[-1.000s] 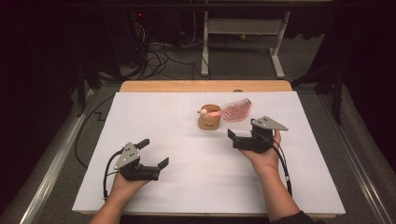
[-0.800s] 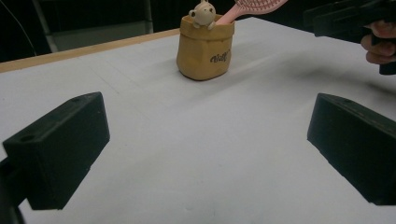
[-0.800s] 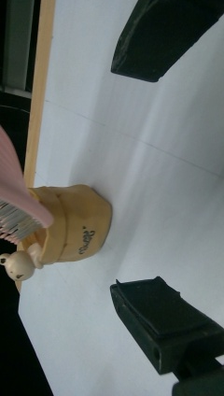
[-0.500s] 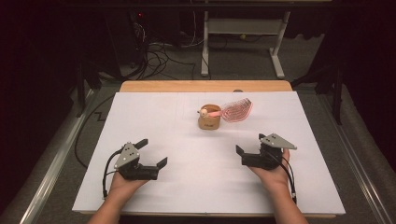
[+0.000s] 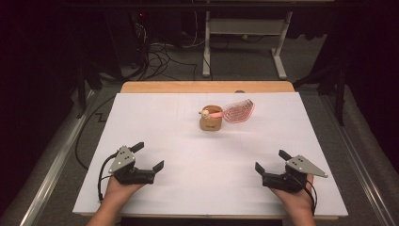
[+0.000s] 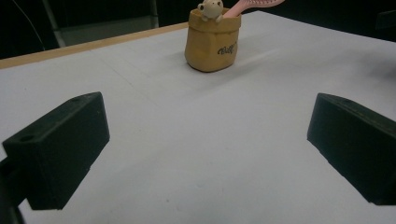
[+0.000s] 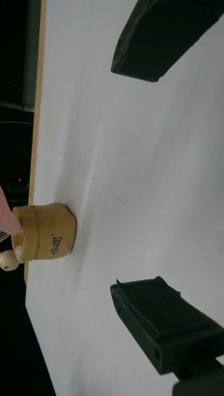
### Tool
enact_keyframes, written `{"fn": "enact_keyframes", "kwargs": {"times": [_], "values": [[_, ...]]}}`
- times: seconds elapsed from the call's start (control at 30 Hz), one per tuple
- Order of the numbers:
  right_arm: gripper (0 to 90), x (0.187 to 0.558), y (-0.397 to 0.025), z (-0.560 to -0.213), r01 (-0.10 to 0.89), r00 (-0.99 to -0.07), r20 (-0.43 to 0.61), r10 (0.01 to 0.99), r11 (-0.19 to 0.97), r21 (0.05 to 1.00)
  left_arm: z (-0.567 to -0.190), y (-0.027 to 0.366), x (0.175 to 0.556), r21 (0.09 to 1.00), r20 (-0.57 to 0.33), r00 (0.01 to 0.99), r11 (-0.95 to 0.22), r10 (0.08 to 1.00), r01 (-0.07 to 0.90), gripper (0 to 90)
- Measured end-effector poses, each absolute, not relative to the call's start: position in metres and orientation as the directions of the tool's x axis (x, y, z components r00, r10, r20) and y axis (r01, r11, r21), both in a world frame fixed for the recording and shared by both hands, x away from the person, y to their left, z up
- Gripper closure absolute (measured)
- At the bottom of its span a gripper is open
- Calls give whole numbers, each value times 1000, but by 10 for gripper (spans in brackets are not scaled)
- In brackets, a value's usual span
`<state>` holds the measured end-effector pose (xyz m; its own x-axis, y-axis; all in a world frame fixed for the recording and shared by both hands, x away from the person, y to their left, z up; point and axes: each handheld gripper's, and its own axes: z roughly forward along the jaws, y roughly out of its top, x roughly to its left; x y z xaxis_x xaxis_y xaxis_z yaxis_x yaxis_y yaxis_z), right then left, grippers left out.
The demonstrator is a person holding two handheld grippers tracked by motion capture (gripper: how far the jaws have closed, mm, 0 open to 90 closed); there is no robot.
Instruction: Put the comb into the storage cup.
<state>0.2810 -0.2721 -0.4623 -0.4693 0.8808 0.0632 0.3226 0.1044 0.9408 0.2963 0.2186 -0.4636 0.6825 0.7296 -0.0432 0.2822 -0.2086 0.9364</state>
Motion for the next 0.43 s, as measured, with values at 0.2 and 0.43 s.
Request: {"fn": "enact_keyframes", "kwargs": {"times": [0.2, 0.43], "values": [[2, 277, -279, -458, 284, -454, 78, 887, 62, 957, -464, 217, 297, 936, -41, 683, -211, 729, 281, 0], [2, 279, -272, -461, 303, -466, 67, 882, 88, 949, -463, 219, 297, 941, -53, 680, -192, 732, 279, 0]]}}
